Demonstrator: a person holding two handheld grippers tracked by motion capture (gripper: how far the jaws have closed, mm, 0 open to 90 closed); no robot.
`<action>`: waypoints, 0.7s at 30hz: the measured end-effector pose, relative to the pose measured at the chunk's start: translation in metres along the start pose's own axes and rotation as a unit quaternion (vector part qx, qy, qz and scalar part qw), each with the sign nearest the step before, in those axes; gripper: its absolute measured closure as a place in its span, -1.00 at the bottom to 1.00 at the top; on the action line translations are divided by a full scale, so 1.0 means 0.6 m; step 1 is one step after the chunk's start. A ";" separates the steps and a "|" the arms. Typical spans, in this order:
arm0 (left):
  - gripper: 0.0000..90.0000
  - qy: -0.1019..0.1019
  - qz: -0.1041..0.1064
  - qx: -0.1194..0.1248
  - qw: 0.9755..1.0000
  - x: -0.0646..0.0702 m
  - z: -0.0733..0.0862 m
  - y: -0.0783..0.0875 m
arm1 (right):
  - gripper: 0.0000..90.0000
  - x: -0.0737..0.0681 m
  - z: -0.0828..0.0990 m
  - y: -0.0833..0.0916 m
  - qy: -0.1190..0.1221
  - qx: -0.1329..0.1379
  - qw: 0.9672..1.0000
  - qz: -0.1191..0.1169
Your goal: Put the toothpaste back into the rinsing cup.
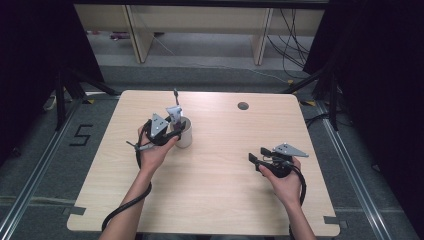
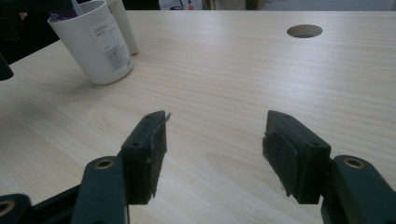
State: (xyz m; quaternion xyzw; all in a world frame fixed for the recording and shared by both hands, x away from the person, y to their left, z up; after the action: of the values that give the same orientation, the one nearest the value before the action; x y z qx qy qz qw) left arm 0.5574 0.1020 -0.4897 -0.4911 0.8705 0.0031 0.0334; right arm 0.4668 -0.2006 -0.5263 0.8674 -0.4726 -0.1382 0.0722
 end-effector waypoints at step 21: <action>-0.36 0.008 0.010 -0.016 1.000 -0.013 0.004 0.053 | -0.11 -0.008 0.003 0.000 -0.023 -0.004 1.000 -0.001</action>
State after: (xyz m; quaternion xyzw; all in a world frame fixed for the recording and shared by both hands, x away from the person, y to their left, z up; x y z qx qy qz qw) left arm 0.5343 0.1251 -0.4926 -0.4830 0.8753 0.0134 0.0187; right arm 0.4636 -0.1965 -0.5273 0.8641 -0.4728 -0.1599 0.0649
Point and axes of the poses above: each handheld gripper's, and its own axes: y roughly backward along the jaws, z roughly out of its underside, x roughly to its right, the point moved 9 cm from there along -y, roughly forward along the jaws, and after that the axes turned 12 degrees about x, right-handed, at the moved point
